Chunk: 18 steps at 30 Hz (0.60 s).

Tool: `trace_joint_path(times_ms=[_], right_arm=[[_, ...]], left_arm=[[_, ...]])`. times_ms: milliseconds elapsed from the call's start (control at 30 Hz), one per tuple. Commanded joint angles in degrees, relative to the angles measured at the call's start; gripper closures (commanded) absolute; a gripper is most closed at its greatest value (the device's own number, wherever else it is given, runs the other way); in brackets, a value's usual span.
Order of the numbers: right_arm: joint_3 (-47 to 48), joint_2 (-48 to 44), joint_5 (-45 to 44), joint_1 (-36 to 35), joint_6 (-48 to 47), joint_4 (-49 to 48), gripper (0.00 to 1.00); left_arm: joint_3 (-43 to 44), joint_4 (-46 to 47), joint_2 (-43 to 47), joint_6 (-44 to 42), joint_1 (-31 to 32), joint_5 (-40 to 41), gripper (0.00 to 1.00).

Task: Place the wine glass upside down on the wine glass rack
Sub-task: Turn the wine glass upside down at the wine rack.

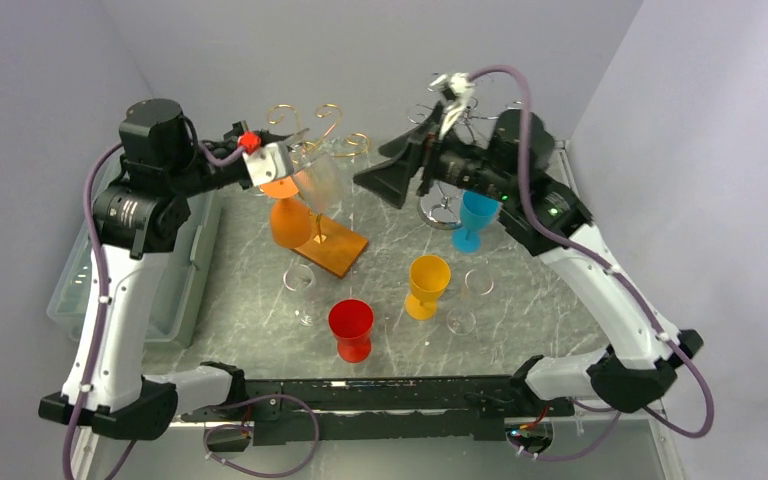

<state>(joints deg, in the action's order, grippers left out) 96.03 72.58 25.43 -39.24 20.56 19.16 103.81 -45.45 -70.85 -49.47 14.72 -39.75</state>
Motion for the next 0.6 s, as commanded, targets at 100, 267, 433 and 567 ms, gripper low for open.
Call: trace_joint_path(times_ms=[100,267,433,567], right_arm=[[1.9,5.2,5.4,-5.5,0.1,-3.3,0.00],[1.7,7.8,6.8,-7.2,1.3,-4.9,0.00],[0.2,9.8,7.5,-9.4,2.1,-6.6,0.00],[-0.6,11.2,5.1,-10.9,1.0,-5.4,0.00]], left_arm=[[-4.6,9.0,5.1,-14.4,1.0,-4.9,1.00],[-8.6,11.7,7.5,-18.0,1.5,-6.1,1.00],[-11.0,14.6,8.9,-19.6,1.9,-6.3,1.00],[-12.2,17.1,10.0,-20.7,2.1,-7.3,1.00]])
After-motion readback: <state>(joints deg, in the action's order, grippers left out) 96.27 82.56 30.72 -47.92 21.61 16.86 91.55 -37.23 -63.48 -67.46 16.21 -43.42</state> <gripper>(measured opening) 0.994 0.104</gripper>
